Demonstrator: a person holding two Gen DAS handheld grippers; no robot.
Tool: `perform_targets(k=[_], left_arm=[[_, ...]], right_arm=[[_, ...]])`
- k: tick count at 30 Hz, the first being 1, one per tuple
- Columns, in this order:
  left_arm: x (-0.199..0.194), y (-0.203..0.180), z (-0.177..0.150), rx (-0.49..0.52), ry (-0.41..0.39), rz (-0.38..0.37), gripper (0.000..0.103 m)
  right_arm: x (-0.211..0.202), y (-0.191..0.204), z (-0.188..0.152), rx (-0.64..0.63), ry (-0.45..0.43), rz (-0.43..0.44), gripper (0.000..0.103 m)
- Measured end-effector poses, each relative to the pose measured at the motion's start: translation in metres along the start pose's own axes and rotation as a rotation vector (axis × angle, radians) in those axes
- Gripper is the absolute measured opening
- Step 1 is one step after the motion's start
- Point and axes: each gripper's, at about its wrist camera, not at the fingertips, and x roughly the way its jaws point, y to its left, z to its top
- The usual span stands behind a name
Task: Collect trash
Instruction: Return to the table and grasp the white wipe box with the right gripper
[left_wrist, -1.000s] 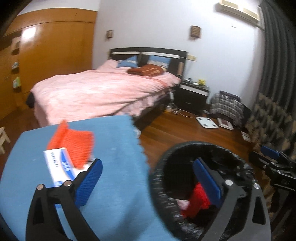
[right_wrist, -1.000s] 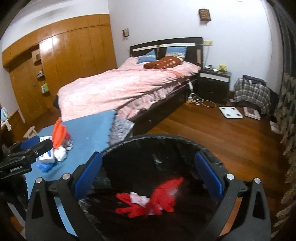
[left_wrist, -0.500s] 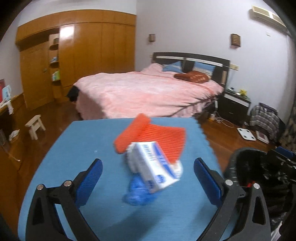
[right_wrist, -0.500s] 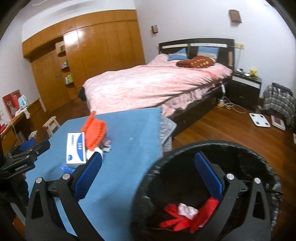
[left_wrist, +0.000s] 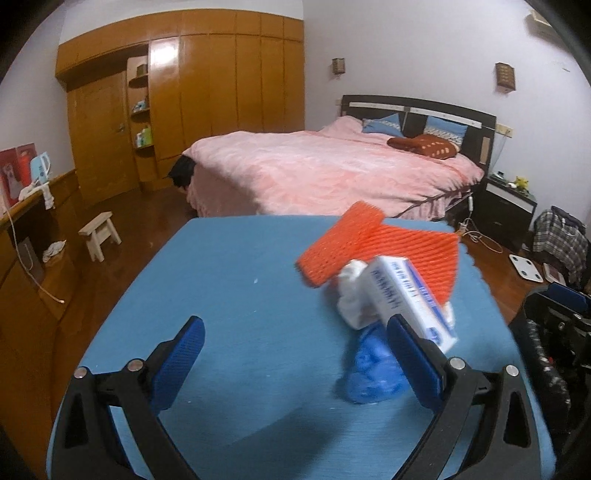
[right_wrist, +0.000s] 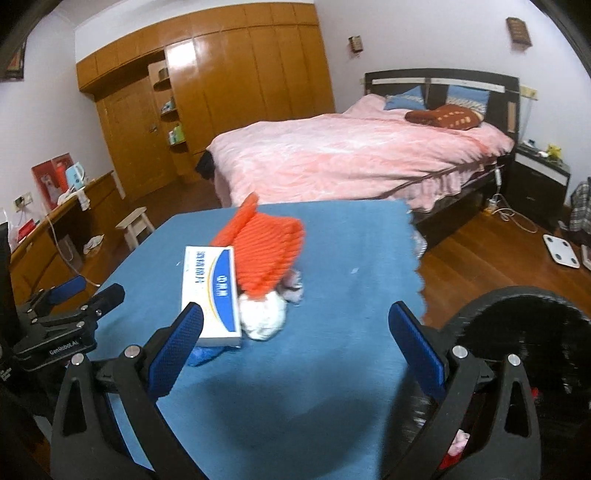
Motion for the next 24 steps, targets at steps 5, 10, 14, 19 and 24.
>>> perform_targets(k=[5,10,14,19,24], left_arm=[[0.011,0.019,-0.007,-0.015,0.014,0.026,0.097],[0.020,0.033,-0.012,-0.028,0.026,0.045,0.097],[0.024,0.041,-0.015,-0.033,0.032,0.055,0.097],[0.027,0.048,-0.018,-0.047,0.038,0.062,0.097],[0.027,0.053,-0.020,-0.061,0.038,0.066,0.097]], right_arm=[[0.024,0.017,0.000,-0.018,0.029,0.030,0.098],[0.039,0.029,-0.003,-0.039,0.052,0.055,0.098],[0.048,0.038,-0.005,-0.054,0.069,0.074,0.098],[0.059,0.049,-0.003,-0.069,0.096,0.112,0.097],[0.067,0.059,-0.004,-0.082,0.121,0.140,0.090]])
